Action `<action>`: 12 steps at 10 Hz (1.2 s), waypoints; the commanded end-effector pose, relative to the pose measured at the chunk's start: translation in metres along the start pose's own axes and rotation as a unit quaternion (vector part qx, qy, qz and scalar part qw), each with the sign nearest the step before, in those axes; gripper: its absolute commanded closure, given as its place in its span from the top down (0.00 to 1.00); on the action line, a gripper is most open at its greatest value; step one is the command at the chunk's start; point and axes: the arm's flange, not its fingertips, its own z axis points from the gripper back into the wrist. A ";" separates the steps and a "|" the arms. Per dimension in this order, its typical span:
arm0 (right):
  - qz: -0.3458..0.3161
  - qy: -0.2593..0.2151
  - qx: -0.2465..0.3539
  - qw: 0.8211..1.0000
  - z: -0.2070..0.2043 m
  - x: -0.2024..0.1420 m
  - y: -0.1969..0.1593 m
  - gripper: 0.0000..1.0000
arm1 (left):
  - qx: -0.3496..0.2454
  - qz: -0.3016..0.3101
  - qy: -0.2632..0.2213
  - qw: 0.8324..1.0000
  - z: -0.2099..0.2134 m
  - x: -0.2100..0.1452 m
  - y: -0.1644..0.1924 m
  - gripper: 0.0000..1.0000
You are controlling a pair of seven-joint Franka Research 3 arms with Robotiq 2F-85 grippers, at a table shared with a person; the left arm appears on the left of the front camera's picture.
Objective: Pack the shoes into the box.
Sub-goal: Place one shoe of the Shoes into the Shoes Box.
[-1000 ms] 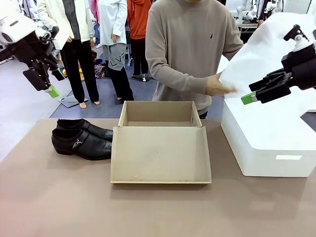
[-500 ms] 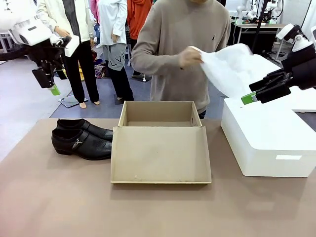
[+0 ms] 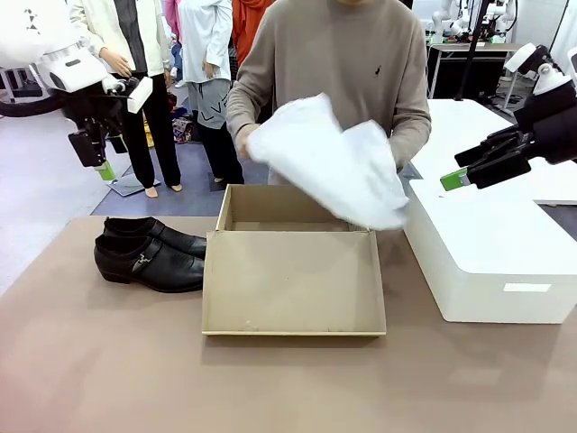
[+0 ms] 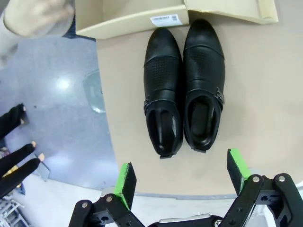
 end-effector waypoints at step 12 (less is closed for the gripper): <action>0.006 -0.006 0.005 1.000 -0.002 0.000 -0.002 1.00 | -0.013 0.023 0.048 0.999 -0.047 -0.012 0.060 1.00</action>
